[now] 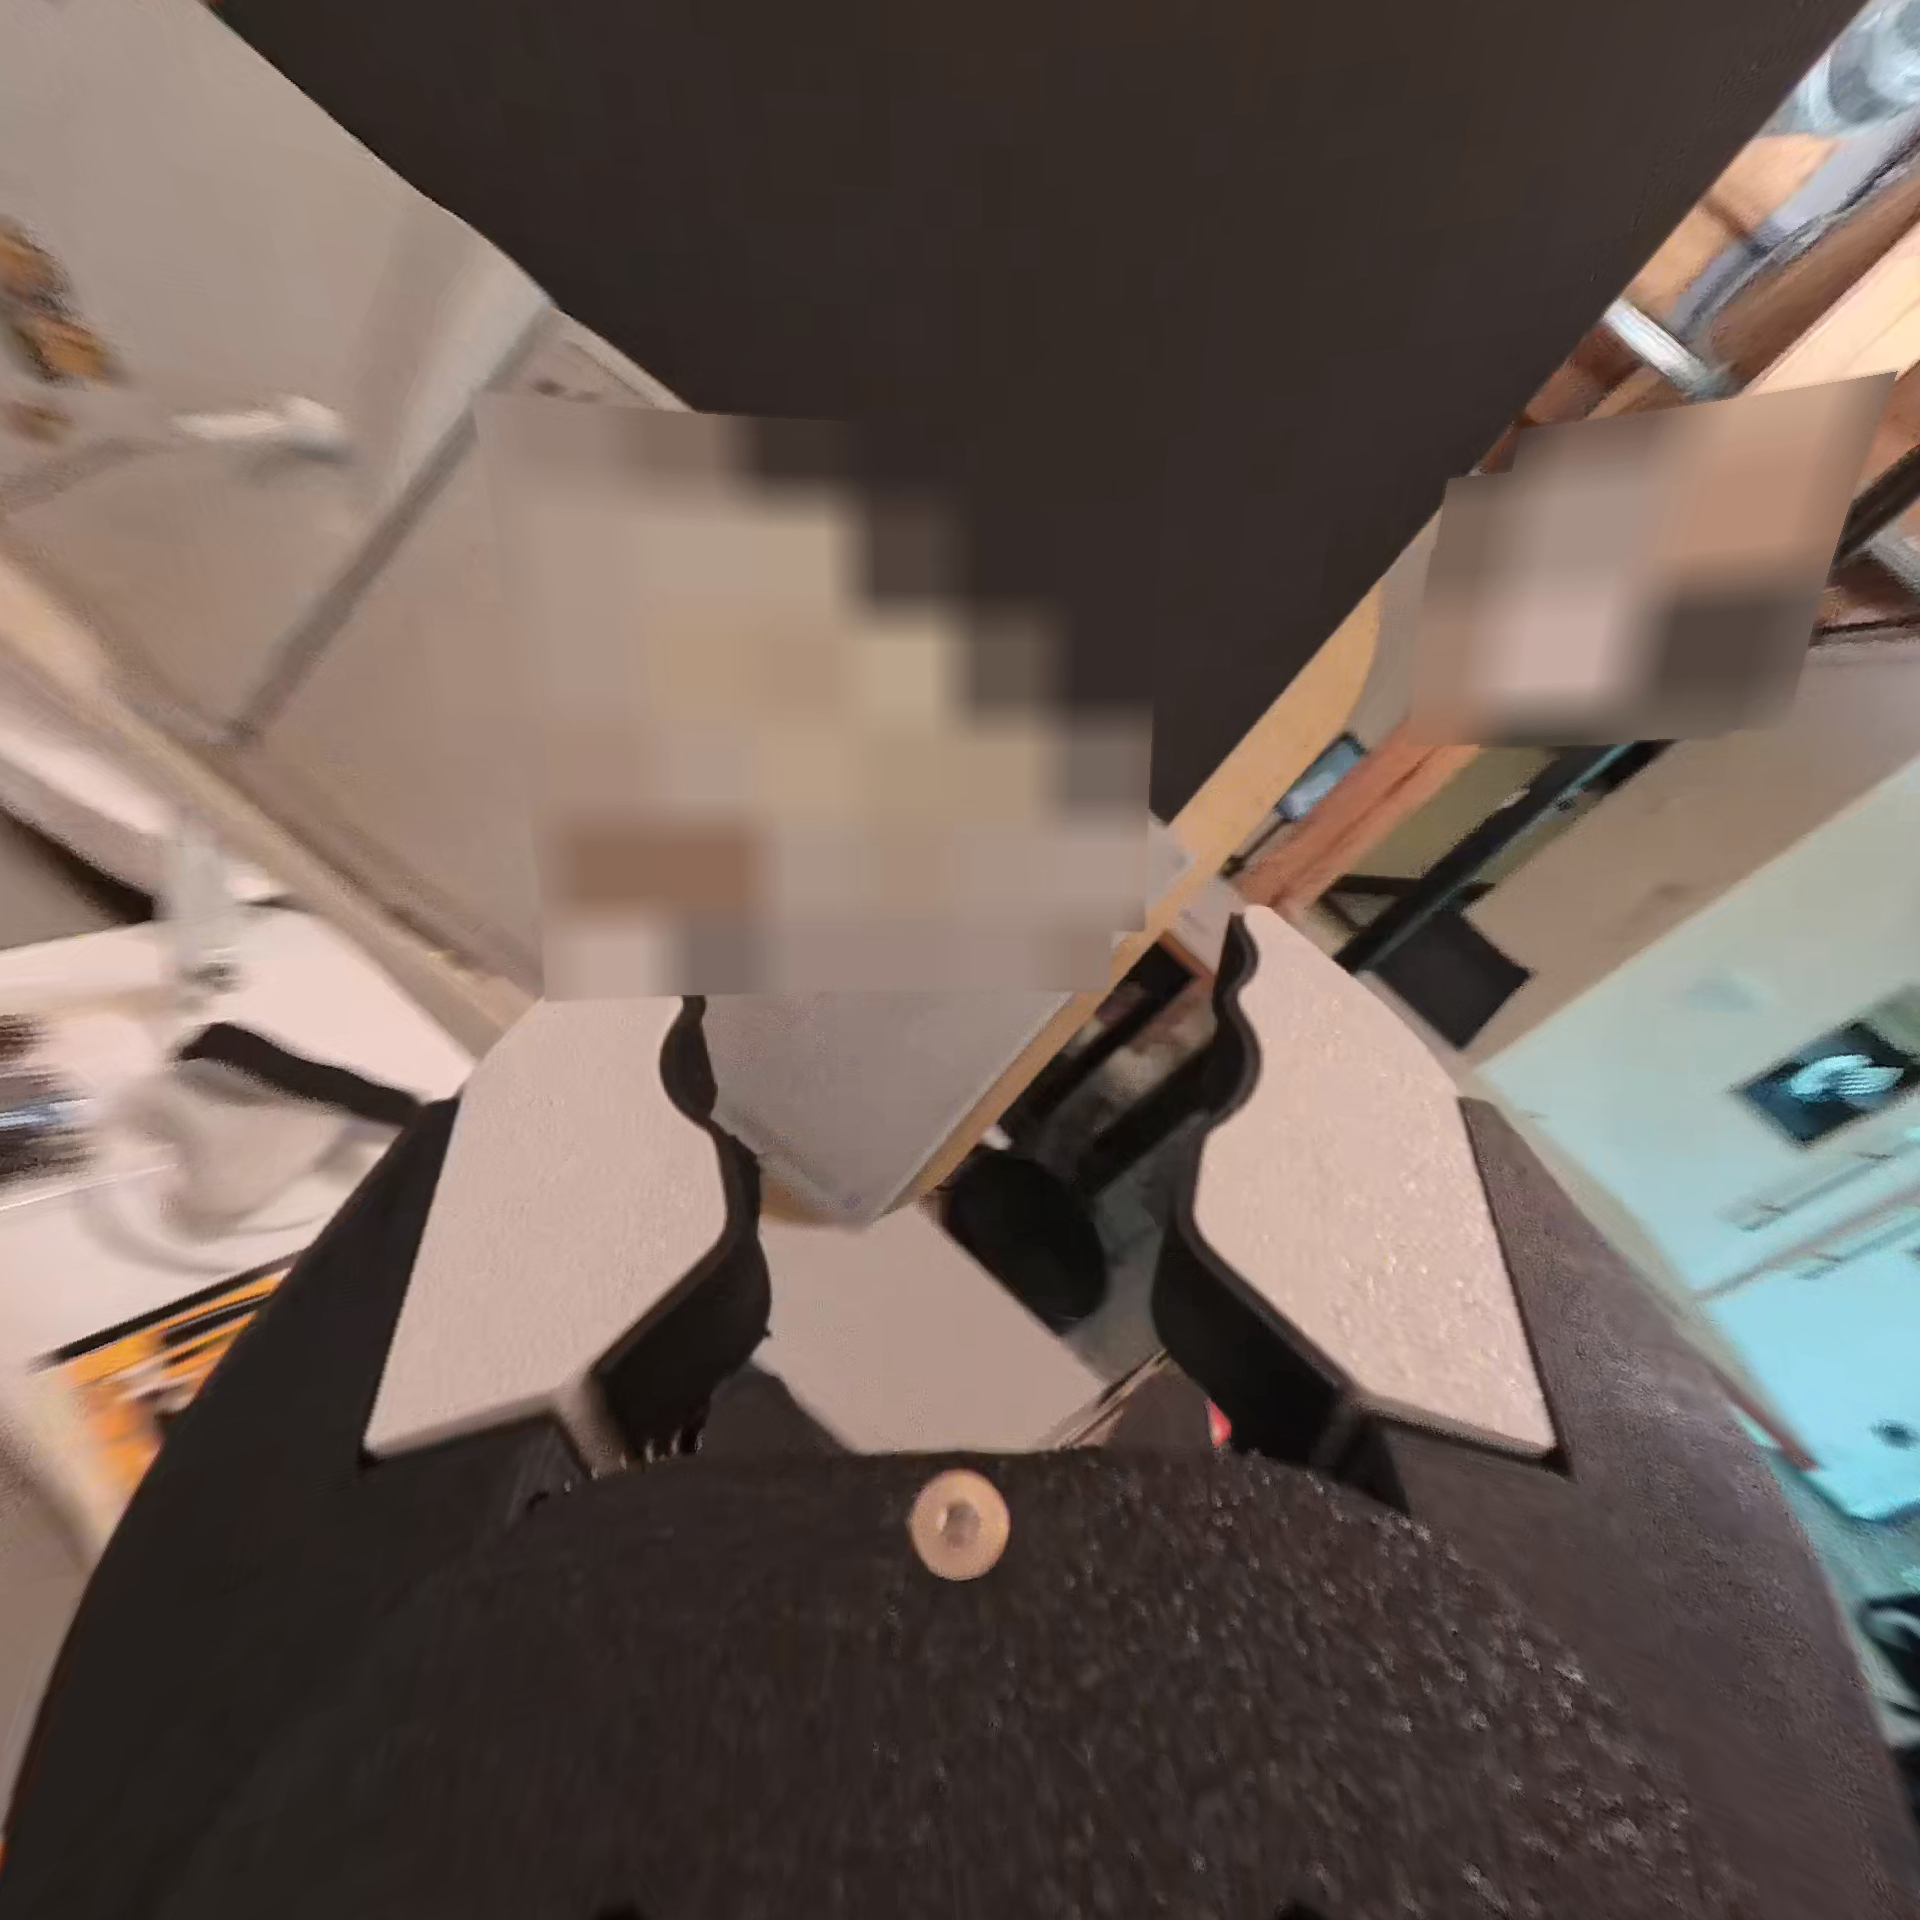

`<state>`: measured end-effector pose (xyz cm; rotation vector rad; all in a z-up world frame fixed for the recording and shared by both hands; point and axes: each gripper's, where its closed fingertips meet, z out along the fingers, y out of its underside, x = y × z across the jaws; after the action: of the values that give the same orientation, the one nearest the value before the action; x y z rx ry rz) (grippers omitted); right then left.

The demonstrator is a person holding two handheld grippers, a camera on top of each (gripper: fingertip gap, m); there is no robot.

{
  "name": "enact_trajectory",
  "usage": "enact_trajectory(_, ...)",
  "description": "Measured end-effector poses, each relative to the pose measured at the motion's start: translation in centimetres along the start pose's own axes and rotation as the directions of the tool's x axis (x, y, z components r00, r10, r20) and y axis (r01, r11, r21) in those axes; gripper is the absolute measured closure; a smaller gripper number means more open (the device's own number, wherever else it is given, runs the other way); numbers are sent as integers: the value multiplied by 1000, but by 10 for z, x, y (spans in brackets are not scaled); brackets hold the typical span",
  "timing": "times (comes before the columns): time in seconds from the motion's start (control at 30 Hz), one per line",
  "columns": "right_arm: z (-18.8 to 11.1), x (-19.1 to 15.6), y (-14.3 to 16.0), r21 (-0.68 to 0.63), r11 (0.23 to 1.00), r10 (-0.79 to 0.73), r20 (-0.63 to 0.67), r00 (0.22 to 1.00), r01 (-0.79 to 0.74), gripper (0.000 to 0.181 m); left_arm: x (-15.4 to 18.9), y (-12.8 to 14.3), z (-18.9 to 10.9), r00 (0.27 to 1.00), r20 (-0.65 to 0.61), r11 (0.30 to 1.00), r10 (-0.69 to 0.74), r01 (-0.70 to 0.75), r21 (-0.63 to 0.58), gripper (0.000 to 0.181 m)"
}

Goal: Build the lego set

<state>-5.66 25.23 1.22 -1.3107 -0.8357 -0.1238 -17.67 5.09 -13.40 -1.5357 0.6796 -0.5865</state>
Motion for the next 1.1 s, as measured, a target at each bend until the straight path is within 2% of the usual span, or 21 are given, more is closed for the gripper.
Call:
enact_trajectory(0.17,44,-11,22,-34,997,71,37,997,-70,93,4,8,3,999,-26,999,-35,34,-23,162)
enact_trajectory(0.33,50,-17,23,39,997,67,20,998,-67,105,9,11,5,998,-48,999,-42,40,-36,162)
enact_trajectory(0.37,50,-17,23,43,995,85,26,996,-86,110,10,12,6,997,-54,998,-46,44,-41,162)
enact_trajectory(0.43,49,-14,24,52,992,115,24,993,-116,136,11,14,7,997,-64,998,-53,50,-49,162)
enact_trajectory(0.57,51,-21,28,24,993,112,49,992,-113,170,13,18,7,996,-71,997,-52,47,-60,162)
enact_trajectory(0.63,48,-22,25,17,996,88,38,995,-89,180,13,18,7,996,-67,997,-51,47,-62,162)
enact_trajectory(0.67,46,-17,21,30,997,67,3,998,-67,174,13,19,6,996,-67,997,-53,49,-63,162)
enact_trajectory(0.77,44,-1,5,60,997,51,-30,998,-49,123,13,18,7,995,-73,996,-62,57,-64,162)
enact_trajectory(0.87,56,2,8,-5,997,78,20,997,-77,104,17,20,8,994,-85,996,-61,55,-74,162)
enact_trajectory(0.97,63,0,13,-19,995,96,53,994,-95,109,20,21,8,994,-93,996,-52,45,-83,162)
enact_trajectory(1.1,64,-1,16,-22,993,120,61,991,-119,136,21,21,8,994,-100,996,-53,45,-83,162)
